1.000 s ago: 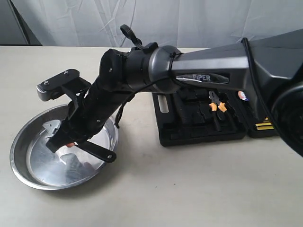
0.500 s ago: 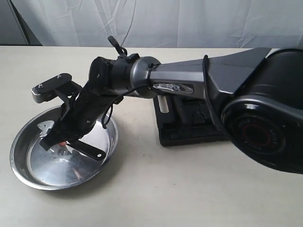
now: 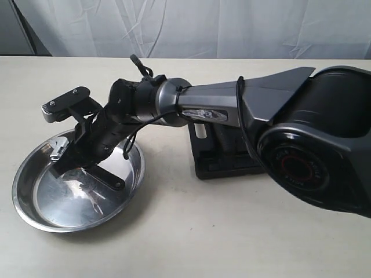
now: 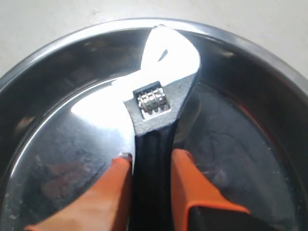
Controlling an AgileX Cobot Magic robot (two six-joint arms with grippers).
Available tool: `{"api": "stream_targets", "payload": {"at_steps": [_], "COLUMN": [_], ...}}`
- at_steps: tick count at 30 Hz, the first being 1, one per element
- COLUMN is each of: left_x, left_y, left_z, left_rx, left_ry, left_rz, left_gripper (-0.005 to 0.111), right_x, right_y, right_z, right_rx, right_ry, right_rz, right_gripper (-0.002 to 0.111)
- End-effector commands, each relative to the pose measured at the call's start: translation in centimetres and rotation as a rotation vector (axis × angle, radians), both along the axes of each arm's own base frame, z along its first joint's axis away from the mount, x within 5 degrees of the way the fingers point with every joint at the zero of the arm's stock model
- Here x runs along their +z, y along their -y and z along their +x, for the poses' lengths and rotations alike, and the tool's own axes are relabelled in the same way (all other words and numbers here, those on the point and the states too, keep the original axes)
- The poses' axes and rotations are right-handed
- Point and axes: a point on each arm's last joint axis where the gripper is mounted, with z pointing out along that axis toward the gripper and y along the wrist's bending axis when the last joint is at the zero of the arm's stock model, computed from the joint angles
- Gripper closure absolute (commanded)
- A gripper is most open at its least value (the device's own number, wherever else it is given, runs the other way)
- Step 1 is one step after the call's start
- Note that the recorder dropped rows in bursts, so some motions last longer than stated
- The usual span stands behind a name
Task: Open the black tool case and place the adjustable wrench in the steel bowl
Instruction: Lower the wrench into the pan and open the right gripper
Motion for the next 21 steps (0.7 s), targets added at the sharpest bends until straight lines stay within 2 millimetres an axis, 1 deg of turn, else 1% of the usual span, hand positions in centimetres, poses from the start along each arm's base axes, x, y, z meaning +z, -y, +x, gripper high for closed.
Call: {"api": "stream_targets", "payload": {"at_steps": [1, 3, 4, 5, 8, 10, 13, 18, 21], "left_x": [-0.1, -0.1, -0.1, -0.1, -0.1, -0.1, -0.1, -0.1, -0.1], "left_y": [0.0, 0.0, 0.0, 0.0, 0.0, 0.0, 0.0, 0.0, 0.0], "left_z": [0.0, 0.0, 0.0, 0.0, 0.0, 0.0, 0.0, 0.0, 0.0], "left_rx": [-0.004, -0.004, -0.004, -0.004, -0.004, -0.004, -0.004, -0.004, -0.004], "left_ry": [0.004, 0.004, 0.004, 0.004, 0.004, 0.004, 0.004, 0.004, 0.004], "left_rz": [0.0, 0.0, 0.0, 0.0, 0.0, 0.0, 0.0, 0.0, 0.0], "left_gripper": [0.107, 0.107, 0.107, 0.107, 0.107, 0.107, 0.107, 0.107, 0.107], "right_x": [0.3, 0.2, 0.2, 0.1, -0.1, 0.1, 1.4, 5.3, 6.9], "right_y": [-0.2, -0.1, -0.1, 0.0, 0.1, 0.3, 0.4, 0.9, 1.3], "right_z": [0.3, 0.2, 0.0, -0.1, -0.7, -1.0, -1.4, -1.7, -1.9], "right_rx": [-0.006, 0.004, 0.013, 0.022, 0.056, 0.08, 0.103, 0.114, 0.106], "right_ry": [0.029, 0.015, 0.002, -0.011, -0.058, -0.087, -0.099, -0.051, -0.037], "right_rz": [0.015, 0.007, -0.001, -0.009, -0.038, -0.053, -0.051, -0.031, -0.029], "right_gripper": [0.084, 0.07, 0.065, 0.063, 0.062, 0.062, 0.062, 0.062, 0.062]}}
